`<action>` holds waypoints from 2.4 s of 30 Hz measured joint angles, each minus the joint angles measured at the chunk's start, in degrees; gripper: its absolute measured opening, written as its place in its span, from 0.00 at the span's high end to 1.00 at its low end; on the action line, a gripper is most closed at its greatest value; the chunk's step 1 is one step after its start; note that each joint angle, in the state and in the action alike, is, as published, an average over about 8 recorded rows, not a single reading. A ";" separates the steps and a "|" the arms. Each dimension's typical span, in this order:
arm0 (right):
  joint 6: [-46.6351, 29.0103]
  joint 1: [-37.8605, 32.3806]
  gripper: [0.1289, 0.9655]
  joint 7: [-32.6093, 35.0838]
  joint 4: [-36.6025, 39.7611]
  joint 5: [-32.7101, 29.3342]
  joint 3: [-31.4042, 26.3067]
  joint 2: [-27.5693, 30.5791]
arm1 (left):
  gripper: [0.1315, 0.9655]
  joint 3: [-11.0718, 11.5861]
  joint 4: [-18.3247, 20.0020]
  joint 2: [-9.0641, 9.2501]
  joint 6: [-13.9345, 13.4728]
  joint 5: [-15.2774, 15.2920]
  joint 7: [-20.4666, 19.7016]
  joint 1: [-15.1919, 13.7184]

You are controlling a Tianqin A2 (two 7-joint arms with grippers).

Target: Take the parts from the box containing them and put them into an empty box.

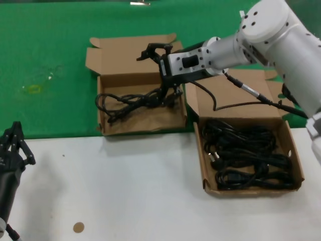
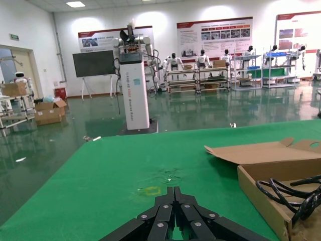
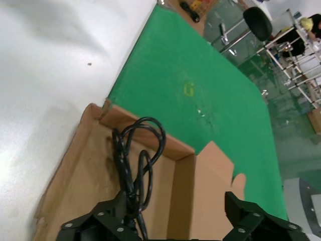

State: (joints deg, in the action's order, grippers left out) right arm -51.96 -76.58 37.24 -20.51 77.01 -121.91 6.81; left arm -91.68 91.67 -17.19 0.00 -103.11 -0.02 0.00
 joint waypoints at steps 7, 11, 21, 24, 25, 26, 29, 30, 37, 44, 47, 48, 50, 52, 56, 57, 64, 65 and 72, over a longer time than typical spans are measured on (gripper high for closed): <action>-1.26 2.91 0.27 -5.62 -9.75 -0.43 -0.56 3.21 | 0.98 0.00 0.00 0.00 0.00 0.00 0.00 0.00; -1.53 3.59 0.24 -6.97 -12.15 -0.42 -0.60 4.00 | 0.98 0.00 0.00 0.00 0.00 0.00 0.00 0.00; -0.03 5.82 0.07 -8.02 -14.21 0.35 0.30 4.30 | 0.96 0.00 0.00 0.00 0.00 0.00 0.00 0.00; 1.55 7.97 0.04 -8.91 -15.93 1.13 1.21 4.49 | 0.94 0.00 0.00 0.00 0.00 0.00 0.00 0.00; 2.14 8.75 0.03 -9.24 -16.56 1.42 1.54 4.55 | 0.93 0.00 0.00 0.00 0.00 0.00 0.00 0.00; 2.77 9.60 0.02 -9.59 -17.25 1.73 1.90 4.63 | 0.92 0.00 0.00 0.00 0.00 0.00 0.00 0.00; 4.73 12.31 0.01 -10.70 -19.40 2.71 3.03 4.86 | 0.88 0.00 0.00 0.00 0.00 0.00 0.00 0.00; 5.43 13.26 0.01 -11.09 -20.16 3.05 3.43 4.94 | 0.87 0.00 0.00 0.00 0.00 0.00 0.00 0.00; 10.36 19.98 0.00 -13.86 -25.60 5.50 6.29 5.52 | 0.80 0.00 0.00 0.00 0.00 0.00 0.00 0.00; 15.37 26.78 0.00 -16.68 -31.05 7.98 9.16 6.10 | 0.66 0.00 0.00 0.00 0.00 -0.01 0.00 0.00; 17.51 29.70 0.00 -17.88 -33.40 9.04 10.39 6.35 | 0.56 0.00 0.00 0.00 0.00 -0.01 0.02 0.00; 18.23 30.69 0.00 -18.28 -34.19 9.40 10.81 6.44 | 0.53 0.00 0.00 0.00 0.00 -0.01 0.03 0.00; 19.65 32.62 0.00 -19.08 -35.75 10.10 11.63 6.60 | 0.47 0.00 0.00 0.00 0.00 0.00 0.04 0.00; 21.09 34.55 0.00 -19.89 -37.33 10.82 12.46 6.77 | 0.43 0.00 0.00 0.00 0.00 0.00 0.05 0.00; 23.95 38.45 0.00 -21.50 -40.47 12.24 14.11 7.10 | 0.32 0.00 0.00 0.00 0.00 -0.01 0.03 0.00; 24.68 39.43 0.00 -21.91 -41.26 12.60 14.52 7.19 | 0.29 0.00 0.00 0.00 0.00 -0.01 0.03 0.00; 29.60 46.17 0.00 -24.68 -46.66 15.04 17.37 7.77 | 0.20 0.00 0.00 0.00 0.00 -0.01 0.01 0.00; 30.33 47.16 0.00 -25.08 -47.45 15.39 17.78 7.85 | 0.18 0.00 0.00 0.00 0.00 -0.01 0.01 0.00; 35.39 54.02 0.00 -27.91 -53.00 17.91 20.69 8.44 | 0.06 0.00 0.00 0.00 0.00 -0.01 0.01 0.00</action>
State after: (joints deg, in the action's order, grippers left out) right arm -16.58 -22.56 9.33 -73.51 94.92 -101.21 15.25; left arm -91.68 91.67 -17.19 0.00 -103.12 -0.01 0.00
